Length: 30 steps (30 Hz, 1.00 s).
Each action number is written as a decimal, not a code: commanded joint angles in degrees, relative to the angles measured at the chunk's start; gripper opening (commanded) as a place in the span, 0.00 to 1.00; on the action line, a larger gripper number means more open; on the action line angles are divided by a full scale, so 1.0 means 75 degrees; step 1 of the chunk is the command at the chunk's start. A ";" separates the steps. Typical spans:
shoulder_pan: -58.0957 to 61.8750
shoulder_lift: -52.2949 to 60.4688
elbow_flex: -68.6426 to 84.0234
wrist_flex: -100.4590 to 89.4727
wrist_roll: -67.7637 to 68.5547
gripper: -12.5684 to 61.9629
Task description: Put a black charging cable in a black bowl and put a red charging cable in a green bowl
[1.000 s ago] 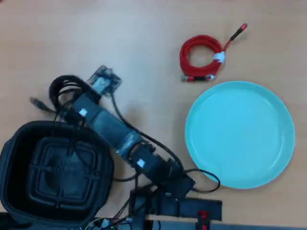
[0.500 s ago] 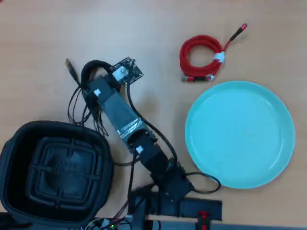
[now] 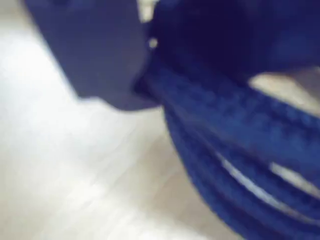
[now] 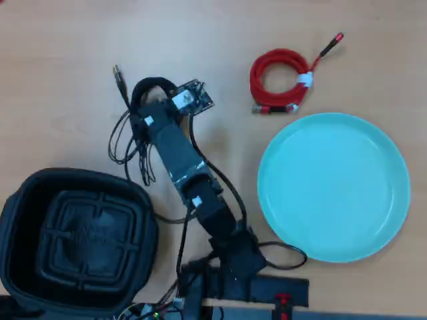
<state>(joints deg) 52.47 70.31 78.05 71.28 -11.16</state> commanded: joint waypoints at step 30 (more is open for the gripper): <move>-0.2215 0.8719 0.2180 -0.1629 0.0047 0.09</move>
<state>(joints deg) 38.50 130.25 98.44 70.84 -10.90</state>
